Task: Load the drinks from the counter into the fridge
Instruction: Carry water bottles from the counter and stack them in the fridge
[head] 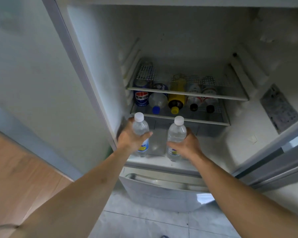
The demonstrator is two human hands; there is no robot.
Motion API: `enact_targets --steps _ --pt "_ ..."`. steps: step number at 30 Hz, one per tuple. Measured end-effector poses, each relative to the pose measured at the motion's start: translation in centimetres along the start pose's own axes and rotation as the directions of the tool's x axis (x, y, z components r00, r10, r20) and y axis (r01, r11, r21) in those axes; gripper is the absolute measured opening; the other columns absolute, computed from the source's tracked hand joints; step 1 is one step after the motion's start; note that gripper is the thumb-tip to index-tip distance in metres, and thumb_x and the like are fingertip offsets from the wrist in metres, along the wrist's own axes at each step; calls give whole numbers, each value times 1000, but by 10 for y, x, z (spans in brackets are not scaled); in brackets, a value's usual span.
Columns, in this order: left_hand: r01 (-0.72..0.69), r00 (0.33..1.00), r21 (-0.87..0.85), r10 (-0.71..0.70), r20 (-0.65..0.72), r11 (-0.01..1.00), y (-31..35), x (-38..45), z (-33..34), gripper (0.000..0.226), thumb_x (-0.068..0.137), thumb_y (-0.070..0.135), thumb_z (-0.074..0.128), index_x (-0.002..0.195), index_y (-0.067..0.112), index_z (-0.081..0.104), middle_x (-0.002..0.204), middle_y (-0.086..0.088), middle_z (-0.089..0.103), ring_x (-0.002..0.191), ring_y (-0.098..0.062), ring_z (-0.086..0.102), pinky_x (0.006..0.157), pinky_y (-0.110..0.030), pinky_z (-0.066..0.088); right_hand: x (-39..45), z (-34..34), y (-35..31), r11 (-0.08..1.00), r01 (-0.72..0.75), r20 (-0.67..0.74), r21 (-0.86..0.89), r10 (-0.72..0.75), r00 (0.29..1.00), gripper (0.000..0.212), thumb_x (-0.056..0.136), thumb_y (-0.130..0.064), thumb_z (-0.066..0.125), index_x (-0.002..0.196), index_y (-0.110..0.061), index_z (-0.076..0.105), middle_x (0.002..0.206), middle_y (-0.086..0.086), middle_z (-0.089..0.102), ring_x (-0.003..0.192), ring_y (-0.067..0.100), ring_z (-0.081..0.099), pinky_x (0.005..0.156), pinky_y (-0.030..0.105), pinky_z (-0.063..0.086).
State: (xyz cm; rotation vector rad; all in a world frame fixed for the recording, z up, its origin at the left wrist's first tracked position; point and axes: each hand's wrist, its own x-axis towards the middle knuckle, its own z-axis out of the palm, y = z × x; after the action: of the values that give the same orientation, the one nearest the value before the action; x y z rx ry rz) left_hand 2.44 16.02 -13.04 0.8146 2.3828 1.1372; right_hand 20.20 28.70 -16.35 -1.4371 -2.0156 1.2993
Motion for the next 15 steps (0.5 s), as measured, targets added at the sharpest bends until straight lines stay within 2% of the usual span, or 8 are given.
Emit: enact_targets --steps 3,5,7,9,12,14,15 --pt "3 1000 -12 -2 7 1000 1 6 -6 55 68 57 80 106 36 45 99 11 59 97 -19 61 85 -37 54 -3 -7 -12 999 28 -19 -32 -29 999 72 58 -56 84 118 -37 48 107 -12 62 100 18 62 86 37 54" --pt "18 999 7 -18 45 1000 11 10 -13 53 71 62 74 110 32 54 99 9 63 97 -20 64 86 -37 55 -5 -13 -27 996 80 -85 -49 -84 993 64 60 -74 71 111 -41 51 98 -20 59 96 14 61 78 32 51" --pt "-23 995 168 7 95 986 27 13 -19 54 74 70 63 111 30 60 101 6 67 97 -21 64 88 -38 54 -5 -20 -47 968 117 -140 -221 -150 979 62 62 -87 54 103 -40 57 96 -17 62 93 14 61 70 28 43" --pt "-128 982 426 56 178 896 45 15 -24 54 78 71 56 106 26 60 100 3 66 94 -22 63 81 -34 52 -3 -26 -64 867 113 -81 -485 -174 981 74 66 -92 40 100 -31 65 101 -6 68 95 21 63 68 29 39" --pt "-229 961 604 78 266 763 65 14 -32 49 80 62 61 101 18 60 83 3 60 72 -18 58 57 -26 39 -5 -36 -80 711 35 -20 -702 -69 997 87 68 -93 34 107 -22 67 101 4 70 92 28 66 67 31 43" --pt "-256 946 631 56 319 732 70 12 -39 42 84 52 62 96 12 64 67 2 61 56 -13 59 45 -22 35 -12 -46 -86 680 -51 -29 -731 45 999 81 68 -89 39 96 -18 64 79 4 67 71 25 68 60 28 49" --pt "-267 935 636 35 353 724 71 10 -44 38 87 48 60 96 12 65 64 1 63 52 -12 61 42 -20 36 -15 -50 -87 711 -98 -16 -696 121 993 72 70 -84 45 88 -16 61 69 4 67 59 23 69 53 27 52"
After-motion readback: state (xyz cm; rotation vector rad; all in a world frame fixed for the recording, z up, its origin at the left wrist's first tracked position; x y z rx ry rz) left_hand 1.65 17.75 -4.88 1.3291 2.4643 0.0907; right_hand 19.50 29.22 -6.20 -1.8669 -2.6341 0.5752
